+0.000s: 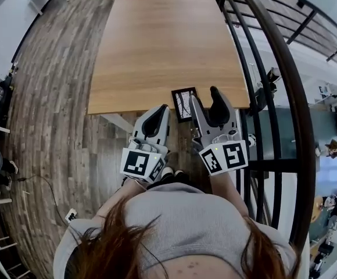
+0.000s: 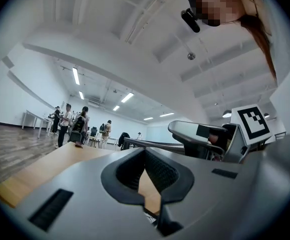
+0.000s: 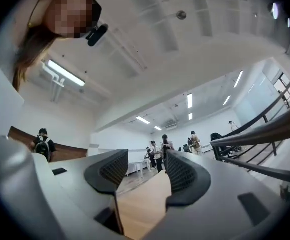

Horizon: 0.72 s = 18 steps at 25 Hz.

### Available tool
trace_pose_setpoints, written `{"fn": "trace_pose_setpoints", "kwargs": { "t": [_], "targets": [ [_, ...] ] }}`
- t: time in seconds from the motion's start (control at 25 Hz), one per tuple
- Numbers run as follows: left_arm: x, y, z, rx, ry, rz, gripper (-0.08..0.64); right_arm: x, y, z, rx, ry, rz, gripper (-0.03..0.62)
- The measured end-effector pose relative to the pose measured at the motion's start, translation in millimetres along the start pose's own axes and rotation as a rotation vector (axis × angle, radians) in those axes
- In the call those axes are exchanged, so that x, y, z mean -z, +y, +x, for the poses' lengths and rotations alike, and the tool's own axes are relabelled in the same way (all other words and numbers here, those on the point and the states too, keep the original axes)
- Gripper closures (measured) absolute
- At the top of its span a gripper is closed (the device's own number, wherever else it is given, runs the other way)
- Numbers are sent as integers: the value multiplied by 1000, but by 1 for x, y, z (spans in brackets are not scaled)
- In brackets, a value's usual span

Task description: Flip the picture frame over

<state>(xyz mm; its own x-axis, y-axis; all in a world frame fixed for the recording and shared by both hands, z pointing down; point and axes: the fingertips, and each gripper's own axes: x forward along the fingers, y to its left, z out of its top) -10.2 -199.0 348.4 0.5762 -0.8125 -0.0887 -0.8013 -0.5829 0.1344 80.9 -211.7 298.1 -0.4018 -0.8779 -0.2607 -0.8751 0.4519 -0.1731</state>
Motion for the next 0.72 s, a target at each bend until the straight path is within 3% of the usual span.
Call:
{"fn": "trace_pose_setpoints", "kwargs": {
  "t": [0.16,0.36,0.56,0.72],
  "targets": [
    [-17,-1,0,-6,-43,17,554,-4,19,5,-59,-3,-35,367],
    [-22,0,-2,-9,-58,29,554,5,24,4,-75,27,-21,577],
    [-22,-5,-2,2,-59,47,554,13,28,4,-86,55,-29,577],
    [-22,-9,-3,8,-59,41,554,13,37,4,-80,61,-118,577]
  ]
}}
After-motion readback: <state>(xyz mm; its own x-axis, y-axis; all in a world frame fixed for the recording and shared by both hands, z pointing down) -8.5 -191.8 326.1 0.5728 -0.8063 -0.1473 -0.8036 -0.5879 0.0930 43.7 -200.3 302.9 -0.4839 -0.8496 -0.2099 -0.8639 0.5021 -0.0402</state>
